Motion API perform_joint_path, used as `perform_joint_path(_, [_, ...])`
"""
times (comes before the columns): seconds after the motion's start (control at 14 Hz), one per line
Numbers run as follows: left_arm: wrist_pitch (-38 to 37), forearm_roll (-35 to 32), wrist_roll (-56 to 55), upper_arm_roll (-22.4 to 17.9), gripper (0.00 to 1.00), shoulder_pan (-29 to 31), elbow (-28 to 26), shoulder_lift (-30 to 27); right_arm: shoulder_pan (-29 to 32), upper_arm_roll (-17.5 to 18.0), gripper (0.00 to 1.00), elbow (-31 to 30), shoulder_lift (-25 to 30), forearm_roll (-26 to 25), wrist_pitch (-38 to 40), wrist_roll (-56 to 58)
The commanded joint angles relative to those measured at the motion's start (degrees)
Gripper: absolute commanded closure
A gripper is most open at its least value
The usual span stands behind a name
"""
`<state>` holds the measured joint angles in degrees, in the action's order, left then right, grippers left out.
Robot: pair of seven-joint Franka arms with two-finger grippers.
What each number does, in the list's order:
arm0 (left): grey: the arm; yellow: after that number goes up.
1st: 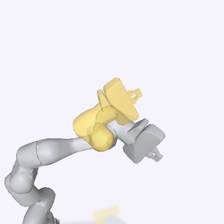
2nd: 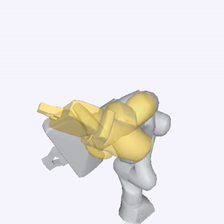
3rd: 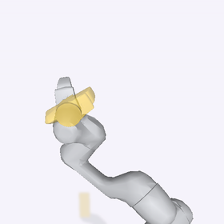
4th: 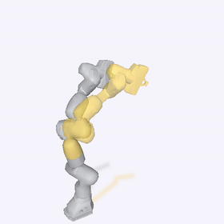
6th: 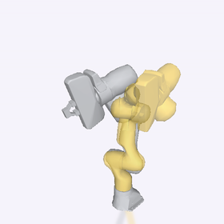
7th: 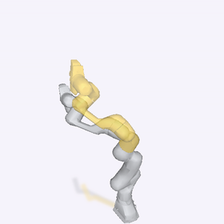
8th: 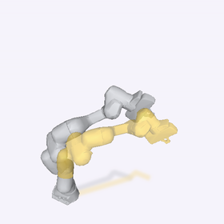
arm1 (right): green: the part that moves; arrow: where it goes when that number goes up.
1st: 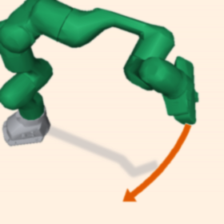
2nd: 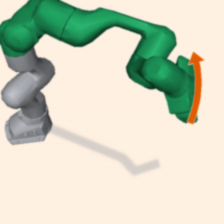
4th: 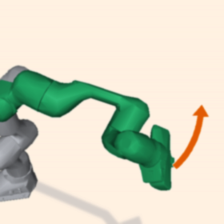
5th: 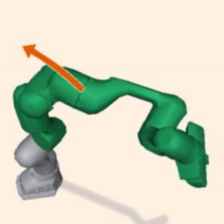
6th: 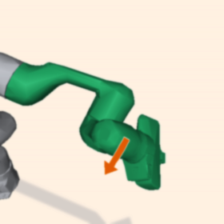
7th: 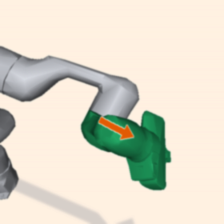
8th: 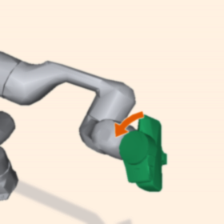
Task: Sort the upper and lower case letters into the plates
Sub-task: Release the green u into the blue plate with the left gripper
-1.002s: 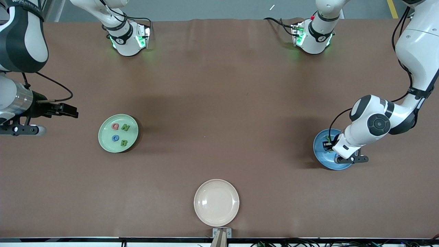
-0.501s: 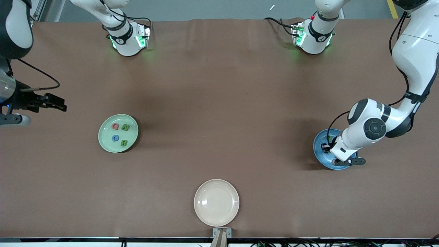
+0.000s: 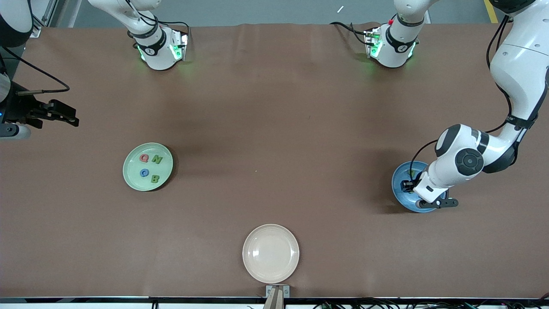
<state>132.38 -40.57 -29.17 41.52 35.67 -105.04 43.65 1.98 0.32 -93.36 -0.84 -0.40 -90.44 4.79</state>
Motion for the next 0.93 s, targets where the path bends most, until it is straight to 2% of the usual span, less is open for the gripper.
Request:
perform_joint_path(0.0, [-1.85,-1.09,0.34,0.31,0.01,-0.34,0.97,-1.28,-0.14,0.3,0.0,0.55,2.33,-0.04,2.37,-0.13])
perform_joint_path(0.36, [-14.14,0.4,0.43,5.67,0.01,1.33,3.95,-5.06,-2.06,0.82,0.0,0.55,2.07,0.31,2.99,-0.57])
perform_joint_path(0.57, [-15.22,1.55,0.43,6.55,0.01,1.68,4.84,-5.5,-4.17,0.91,0.0,0.55,2.25,0.31,3.26,-5.65])
perform_joint_path(0.86, [-15.22,1.72,0.6,6.73,0.01,2.47,4.84,-6.38,-4.36,0.74,0.0,0.55,2.07,0.23,2.82,-5.93])
